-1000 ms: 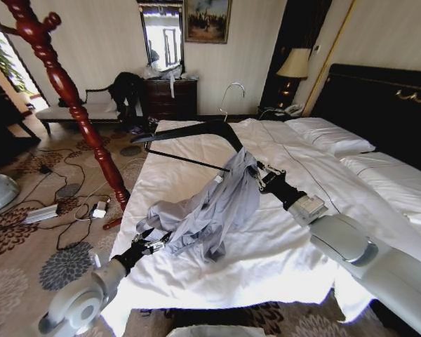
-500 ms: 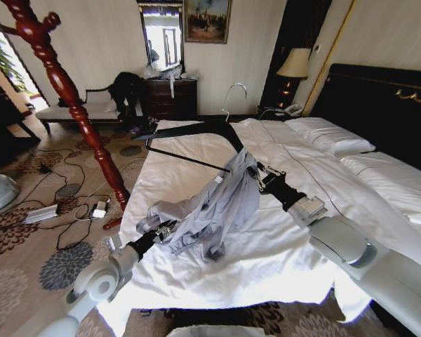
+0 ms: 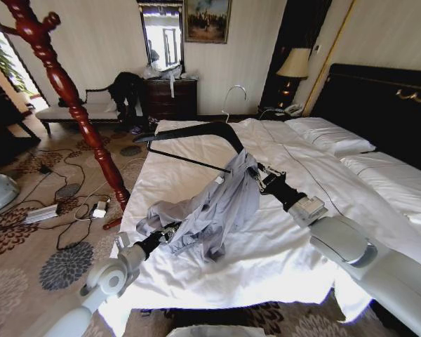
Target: Pick up the clothes from the bed and hang them on the clothes hanger.
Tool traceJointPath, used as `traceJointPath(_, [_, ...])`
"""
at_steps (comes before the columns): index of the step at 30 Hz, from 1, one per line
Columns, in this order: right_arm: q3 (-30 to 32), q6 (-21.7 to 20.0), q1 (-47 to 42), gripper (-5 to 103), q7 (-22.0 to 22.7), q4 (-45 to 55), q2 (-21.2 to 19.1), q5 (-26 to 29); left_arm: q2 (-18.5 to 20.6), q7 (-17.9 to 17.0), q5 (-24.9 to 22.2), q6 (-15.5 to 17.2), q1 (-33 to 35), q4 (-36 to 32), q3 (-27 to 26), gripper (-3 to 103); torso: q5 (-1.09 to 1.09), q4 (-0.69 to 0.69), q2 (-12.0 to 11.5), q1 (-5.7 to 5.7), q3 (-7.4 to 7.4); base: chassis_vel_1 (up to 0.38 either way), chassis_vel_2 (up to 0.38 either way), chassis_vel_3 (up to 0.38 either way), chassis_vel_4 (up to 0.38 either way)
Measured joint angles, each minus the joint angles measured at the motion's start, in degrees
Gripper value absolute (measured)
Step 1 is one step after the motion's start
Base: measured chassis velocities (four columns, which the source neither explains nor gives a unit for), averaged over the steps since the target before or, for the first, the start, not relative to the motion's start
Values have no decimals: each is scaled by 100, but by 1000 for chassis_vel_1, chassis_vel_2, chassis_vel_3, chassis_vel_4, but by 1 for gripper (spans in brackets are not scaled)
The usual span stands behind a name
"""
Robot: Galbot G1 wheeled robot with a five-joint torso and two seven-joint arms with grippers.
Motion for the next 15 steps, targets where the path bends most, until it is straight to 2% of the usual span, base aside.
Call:
traceJointPath(11, [-39, 7, 78, 15, -5, -4, -112, 45, -147, -40, -15, 15, -232, 193, 263, 40, 0, 1, 0, 0, 0, 0, 0, 0, 0])
traceJointPath(15, [-37, 9, 93, 15, -5, 13, -130, 75, -177, -38, 12, 21, -294, 278, 321, 44, 0, 1, 0, 0, 0, 0, 0, 0, 0])
